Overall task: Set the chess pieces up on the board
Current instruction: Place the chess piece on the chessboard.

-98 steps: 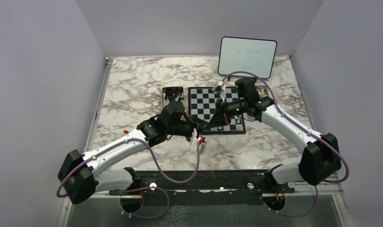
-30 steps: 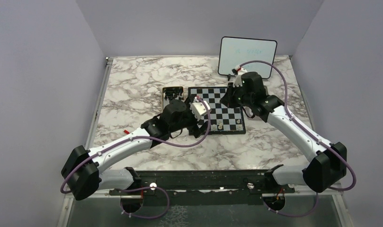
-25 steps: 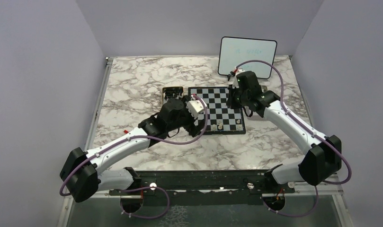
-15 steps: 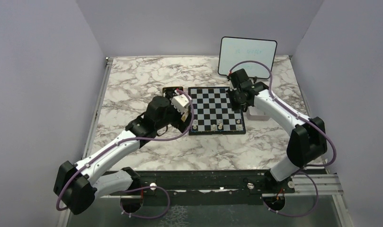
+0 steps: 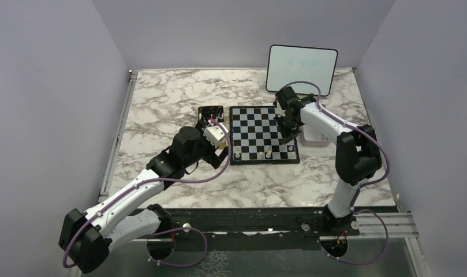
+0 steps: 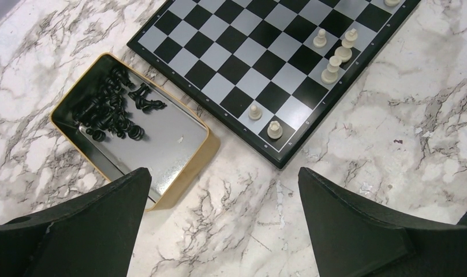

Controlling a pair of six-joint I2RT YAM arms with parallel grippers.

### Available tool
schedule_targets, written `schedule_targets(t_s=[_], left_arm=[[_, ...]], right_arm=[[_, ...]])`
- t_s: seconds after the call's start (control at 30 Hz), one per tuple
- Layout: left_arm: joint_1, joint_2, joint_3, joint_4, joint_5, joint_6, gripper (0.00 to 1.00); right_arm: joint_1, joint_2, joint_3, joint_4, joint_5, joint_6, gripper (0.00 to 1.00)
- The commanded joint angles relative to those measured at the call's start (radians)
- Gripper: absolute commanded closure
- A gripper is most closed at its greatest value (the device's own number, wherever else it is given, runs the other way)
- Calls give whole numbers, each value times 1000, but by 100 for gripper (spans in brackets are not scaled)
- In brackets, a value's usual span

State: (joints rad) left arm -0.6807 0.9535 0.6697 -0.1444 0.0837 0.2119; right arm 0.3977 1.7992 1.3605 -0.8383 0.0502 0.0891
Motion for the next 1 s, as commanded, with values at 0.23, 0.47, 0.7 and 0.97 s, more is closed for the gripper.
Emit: schedule_targets(t_s=[0.23,0.47,0.7,0.97], left_arm=[[0,-27,1,15,-5,25,1],[-1,-30,-2,16,-9,26,1],[-1,-27,-2,16,-9,29,1],[-1,-27,-1,14,-12,34,1]], right_arm=[[3,67,35,-59,-44,-19,94],[3,92,32,-53,-81,-23,92],[3,102,30,-44,-100,-23,90],[3,104,36,-46,-110,-20,90]])
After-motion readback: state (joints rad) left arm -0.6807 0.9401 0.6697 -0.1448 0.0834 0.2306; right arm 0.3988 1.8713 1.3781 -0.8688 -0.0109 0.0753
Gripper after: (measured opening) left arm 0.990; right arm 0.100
